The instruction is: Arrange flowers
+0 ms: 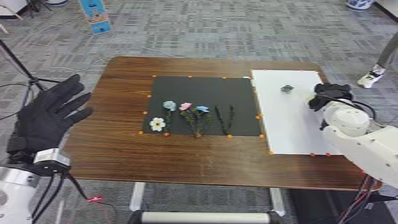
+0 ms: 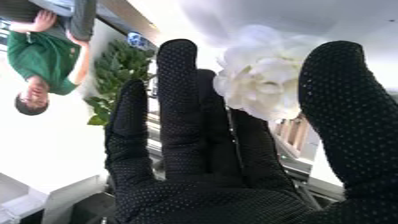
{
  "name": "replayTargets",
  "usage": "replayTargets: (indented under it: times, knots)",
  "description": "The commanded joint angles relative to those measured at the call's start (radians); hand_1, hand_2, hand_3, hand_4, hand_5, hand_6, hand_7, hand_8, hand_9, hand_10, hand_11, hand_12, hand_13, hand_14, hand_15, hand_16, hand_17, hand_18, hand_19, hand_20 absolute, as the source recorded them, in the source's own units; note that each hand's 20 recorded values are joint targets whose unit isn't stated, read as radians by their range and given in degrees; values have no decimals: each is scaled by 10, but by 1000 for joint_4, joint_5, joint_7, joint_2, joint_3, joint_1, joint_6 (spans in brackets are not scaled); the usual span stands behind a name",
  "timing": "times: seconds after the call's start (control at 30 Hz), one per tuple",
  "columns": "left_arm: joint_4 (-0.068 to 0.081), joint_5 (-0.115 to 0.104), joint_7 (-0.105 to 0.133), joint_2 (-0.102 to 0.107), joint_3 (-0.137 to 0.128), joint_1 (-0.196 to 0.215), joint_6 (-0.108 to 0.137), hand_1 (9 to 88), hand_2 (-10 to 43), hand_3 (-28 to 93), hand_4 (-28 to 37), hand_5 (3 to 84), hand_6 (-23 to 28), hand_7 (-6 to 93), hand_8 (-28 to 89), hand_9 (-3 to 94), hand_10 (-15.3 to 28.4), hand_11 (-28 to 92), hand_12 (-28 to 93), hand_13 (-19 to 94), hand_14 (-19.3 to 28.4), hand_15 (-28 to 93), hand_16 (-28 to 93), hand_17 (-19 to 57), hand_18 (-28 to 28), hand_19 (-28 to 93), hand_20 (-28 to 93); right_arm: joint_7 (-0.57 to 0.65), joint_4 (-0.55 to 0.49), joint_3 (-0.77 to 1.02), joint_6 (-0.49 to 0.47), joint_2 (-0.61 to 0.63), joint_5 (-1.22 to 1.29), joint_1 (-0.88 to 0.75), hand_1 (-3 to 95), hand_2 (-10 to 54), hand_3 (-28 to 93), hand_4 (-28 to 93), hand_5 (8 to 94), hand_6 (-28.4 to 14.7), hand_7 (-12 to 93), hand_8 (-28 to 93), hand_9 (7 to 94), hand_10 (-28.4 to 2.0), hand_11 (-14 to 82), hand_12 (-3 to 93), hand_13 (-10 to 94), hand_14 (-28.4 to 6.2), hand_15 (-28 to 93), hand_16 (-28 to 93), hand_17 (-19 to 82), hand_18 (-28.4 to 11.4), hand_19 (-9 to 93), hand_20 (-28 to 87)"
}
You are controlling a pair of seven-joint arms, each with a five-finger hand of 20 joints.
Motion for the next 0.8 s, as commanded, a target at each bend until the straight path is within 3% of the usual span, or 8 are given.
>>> replayTargets:
  times: [0.03,0.17,0.27,0.33,0.6,0.8]
  knots:
    - [-6,-3,-4,2,-7,9,-11,200,-59,676,-283,252,28,172,-93,204,102,166,151,178,128,157,40,-128,223,396,69,-44,-13,-39,151,7,-43,6,351,-95,854,-283,488,17,295,-152,562,-82,230,162,546,-64,611,217,186,-196,725,511]
    - [-4,-4,-6,4,-3,5,-12,198,-59,677,-283,252,28,172,-93,204,102,166,151,178,128,157,40,-128,223,395,68,-53,-15,-66,221,3,-71,11,392,-95,830,-282,547,37,352,-103,636,-72,266,196,582,-49,599,277,204,-189,731,516]
    - [-3,-4,-6,4,0,5,-11,199,-58,675,-283,252,28,173,-93,204,102,166,151,178,128,156,40,-128,223,396,69,-60,-5,-75,247,-5,-70,16,459,-95,777,-282,591,46,462,-34,750,-51,180,353,615,-31,591,358,223,-185,739,523]
    - [-3,-4,-6,4,0,4,-11,200,-58,675,-283,252,28,172,-93,204,102,166,151,178,128,157,41,-128,223,396,69,-67,-3,-71,249,-6,-72,11,494,-95,772,-282,641,51,512,-7,806,-45,198,423,641,-26,613,396,239,-184,750,528]
    - [-4,-3,-7,0,-3,6,-6,200,-58,677,-283,253,28,171,-92,204,103,165,150,178,129,158,40,-128,222,396,69,-78,-19,-45,279,-4,-94,-9,501,-95,799,-283,691,42,505,-5,823,-31,282,510,660,-42,690,417,258,-186,763,535]
    - [-7,-3,-4,-3,-7,8,-1,201,-57,675,-283,253,28,172,-93,204,103,165,150,178,129,158,40,-128,222,396,69,-33,-110,-11,348,0,-235,-8,500,-95,813,-283,693,37,503,4,825,-32,270,542,659,-43,691,436,259,-187,763,539]
